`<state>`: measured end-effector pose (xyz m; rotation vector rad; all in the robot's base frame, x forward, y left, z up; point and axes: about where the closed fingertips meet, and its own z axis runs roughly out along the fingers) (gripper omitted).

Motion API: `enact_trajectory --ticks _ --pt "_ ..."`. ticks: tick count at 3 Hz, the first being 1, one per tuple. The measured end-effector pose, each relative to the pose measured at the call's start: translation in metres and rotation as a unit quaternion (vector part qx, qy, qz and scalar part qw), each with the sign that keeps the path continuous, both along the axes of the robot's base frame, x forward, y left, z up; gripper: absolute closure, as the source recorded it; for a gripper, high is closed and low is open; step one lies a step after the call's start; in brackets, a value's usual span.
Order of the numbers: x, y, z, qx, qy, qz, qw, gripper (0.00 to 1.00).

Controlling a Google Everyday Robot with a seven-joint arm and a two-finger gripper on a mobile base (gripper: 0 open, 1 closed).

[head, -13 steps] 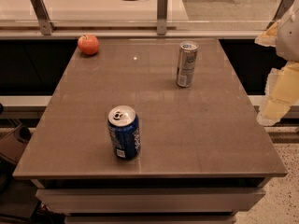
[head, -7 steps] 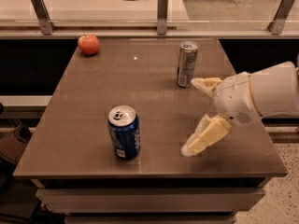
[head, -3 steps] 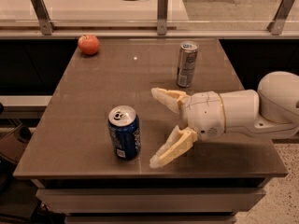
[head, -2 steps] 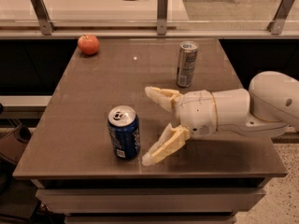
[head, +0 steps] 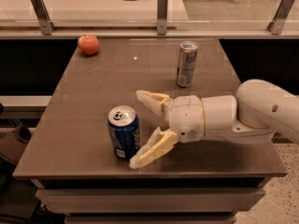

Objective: Move pepsi can near apple

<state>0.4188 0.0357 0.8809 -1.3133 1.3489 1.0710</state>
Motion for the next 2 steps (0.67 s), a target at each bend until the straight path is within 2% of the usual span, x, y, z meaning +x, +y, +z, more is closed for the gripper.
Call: enact_trajectory --ticks 1,2 --pt "-0.0085 0.0035 -0.0105 0.016 0.005 -0.018 0.9997 0.17" --pt "-0.0097 0.0050 -0.0100 0.014 0.005 -0.016 0.9998 0.40"
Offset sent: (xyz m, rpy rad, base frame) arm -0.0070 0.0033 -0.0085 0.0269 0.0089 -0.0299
